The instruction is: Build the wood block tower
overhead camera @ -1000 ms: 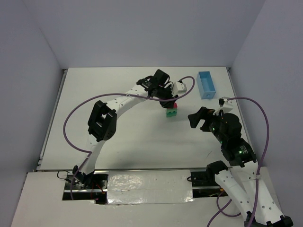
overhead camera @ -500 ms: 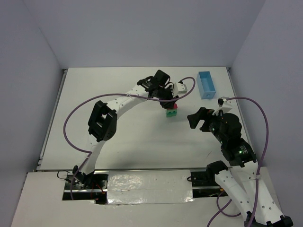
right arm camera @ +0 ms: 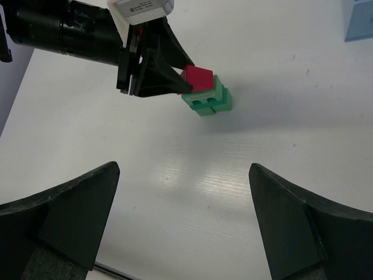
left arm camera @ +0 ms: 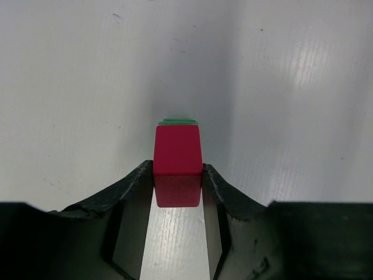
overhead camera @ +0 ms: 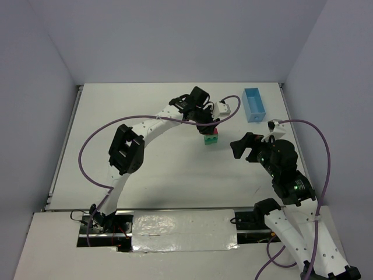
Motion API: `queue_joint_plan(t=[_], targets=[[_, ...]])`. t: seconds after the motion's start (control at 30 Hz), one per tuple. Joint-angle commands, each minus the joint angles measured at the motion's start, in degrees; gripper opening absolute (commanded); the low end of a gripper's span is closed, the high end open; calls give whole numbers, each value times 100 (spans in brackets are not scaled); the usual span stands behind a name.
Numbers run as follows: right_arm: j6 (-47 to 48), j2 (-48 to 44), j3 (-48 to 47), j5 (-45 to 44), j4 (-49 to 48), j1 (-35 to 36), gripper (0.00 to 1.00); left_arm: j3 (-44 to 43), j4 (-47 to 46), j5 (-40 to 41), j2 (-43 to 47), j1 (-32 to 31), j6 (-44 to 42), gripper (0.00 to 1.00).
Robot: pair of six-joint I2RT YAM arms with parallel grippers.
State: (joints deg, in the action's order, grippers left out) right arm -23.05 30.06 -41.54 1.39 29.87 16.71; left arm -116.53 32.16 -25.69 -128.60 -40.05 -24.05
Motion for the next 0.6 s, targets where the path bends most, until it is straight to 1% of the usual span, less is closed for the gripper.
queue_joint_plan(t=[0.0,0.5,0.53,0.57], targets=[[81,-53,58,72,-315,-36,100,-80,-43,-41,-157,-20,-73,49],[90,-89,76,125,-324,-27,100,-72,-140,-129,-131,15,23,52],[90,-97,76,134,-324,-36,100,-45,-149,-129,-105,6,24,71],[90,-97,84,142,-332,-36,100,-45,-158,-146,-104,15,24,99]])
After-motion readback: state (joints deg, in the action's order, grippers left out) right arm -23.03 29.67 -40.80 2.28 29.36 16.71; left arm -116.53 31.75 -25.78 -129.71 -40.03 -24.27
